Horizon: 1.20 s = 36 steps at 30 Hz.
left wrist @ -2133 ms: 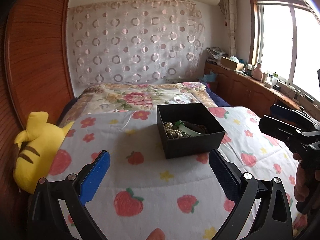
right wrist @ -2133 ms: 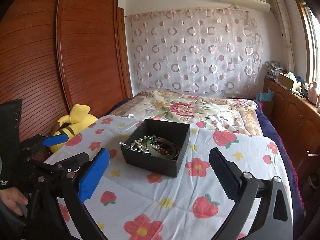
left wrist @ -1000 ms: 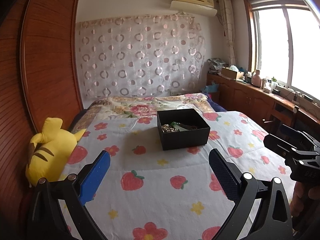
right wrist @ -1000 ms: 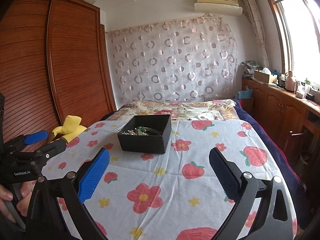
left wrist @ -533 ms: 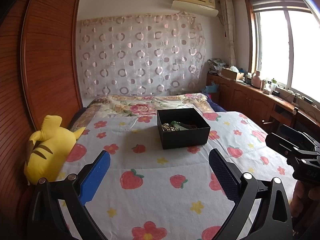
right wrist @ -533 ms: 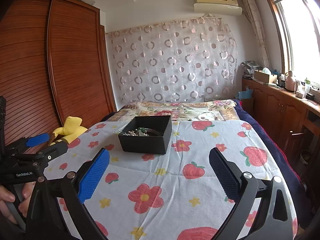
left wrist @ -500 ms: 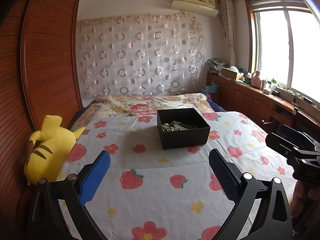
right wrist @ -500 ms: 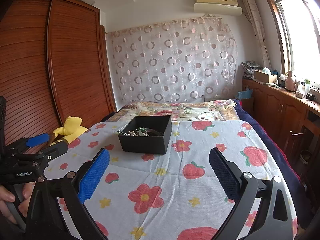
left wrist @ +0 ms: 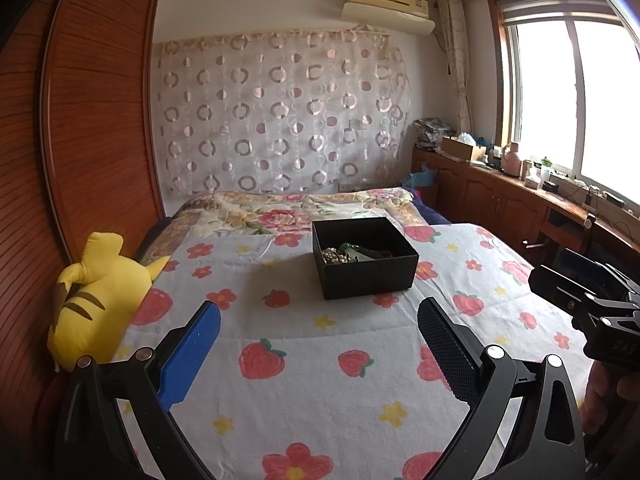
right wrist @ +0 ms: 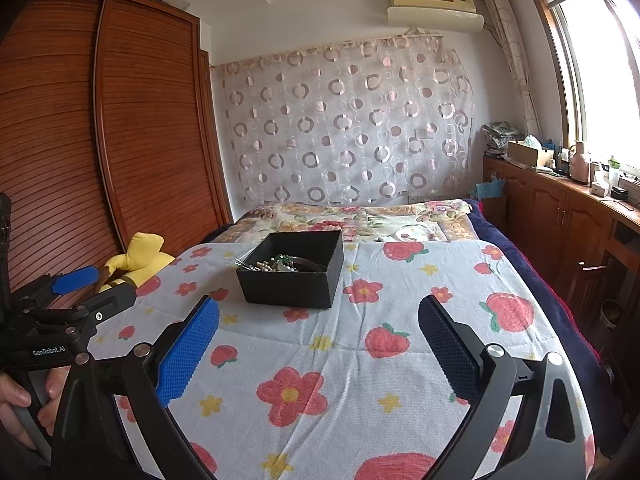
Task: Organize jewelry
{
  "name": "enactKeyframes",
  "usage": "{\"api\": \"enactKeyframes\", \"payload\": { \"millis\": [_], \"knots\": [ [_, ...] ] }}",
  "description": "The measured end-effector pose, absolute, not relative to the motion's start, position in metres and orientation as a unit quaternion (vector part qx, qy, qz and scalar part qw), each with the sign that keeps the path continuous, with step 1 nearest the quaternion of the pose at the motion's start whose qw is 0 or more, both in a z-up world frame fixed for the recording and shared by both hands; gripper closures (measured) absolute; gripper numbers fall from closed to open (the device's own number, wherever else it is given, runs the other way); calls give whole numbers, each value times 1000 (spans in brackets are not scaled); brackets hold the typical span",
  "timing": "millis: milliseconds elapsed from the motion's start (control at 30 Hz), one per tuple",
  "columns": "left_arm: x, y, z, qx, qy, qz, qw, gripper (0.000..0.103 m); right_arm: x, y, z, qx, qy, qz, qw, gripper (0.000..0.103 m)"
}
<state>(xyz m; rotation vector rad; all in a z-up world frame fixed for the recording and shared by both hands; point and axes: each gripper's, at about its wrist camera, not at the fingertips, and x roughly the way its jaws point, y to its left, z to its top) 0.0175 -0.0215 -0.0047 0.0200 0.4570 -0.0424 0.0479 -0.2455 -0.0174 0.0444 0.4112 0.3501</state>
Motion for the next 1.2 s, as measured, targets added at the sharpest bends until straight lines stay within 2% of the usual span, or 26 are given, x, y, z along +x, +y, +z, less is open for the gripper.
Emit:
{"api": "enactKeyframes", "payload": {
  "millis": [1200],
  "knots": [
    [19,-23,-1,9,226,-26,974,8,48,-246,-18,23,203,174,963,3]
  ]
}}
